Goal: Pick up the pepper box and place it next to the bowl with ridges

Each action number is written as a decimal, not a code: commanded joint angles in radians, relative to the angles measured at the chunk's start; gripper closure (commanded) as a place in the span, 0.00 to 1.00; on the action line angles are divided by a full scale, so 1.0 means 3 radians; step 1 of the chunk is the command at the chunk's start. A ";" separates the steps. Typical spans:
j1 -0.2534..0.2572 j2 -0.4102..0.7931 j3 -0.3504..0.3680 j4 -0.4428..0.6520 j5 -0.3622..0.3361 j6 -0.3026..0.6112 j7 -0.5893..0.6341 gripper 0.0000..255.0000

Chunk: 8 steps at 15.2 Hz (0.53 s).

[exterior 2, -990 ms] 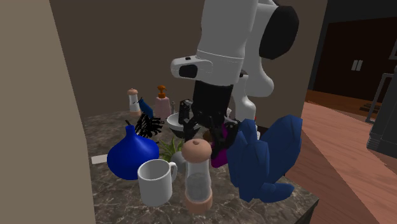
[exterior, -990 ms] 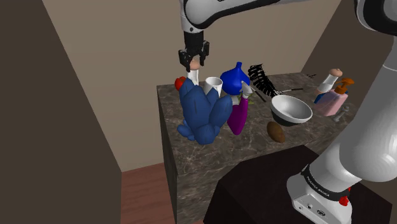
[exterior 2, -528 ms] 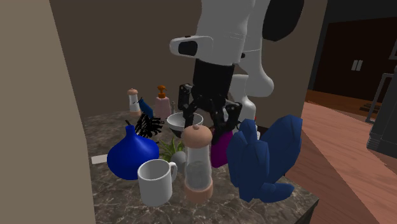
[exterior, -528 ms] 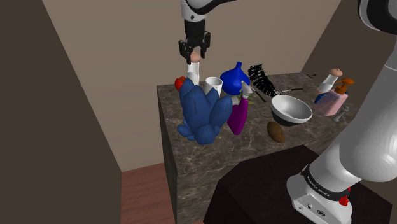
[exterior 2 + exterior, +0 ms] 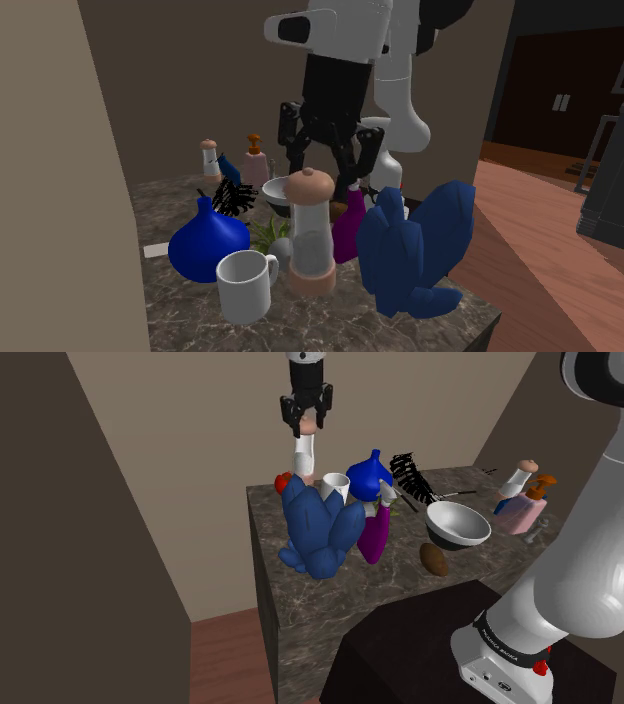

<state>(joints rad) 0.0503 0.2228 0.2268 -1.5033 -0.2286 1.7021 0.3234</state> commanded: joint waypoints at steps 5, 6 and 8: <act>0.0015 0.0024 0.0004 0.0303 0.0000 -0.0277 -0.0045 1.00; 0.0019 0.0034 0.0005 0.0362 -0.0002 -0.0325 -0.0052 1.00; 0.0028 0.0058 0.0007 0.0485 -0.0007 -0.0424 -0.0065 1.00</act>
<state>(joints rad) 0.0581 0.2383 0.2288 -1.3732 -0.2302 1.5886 0.3062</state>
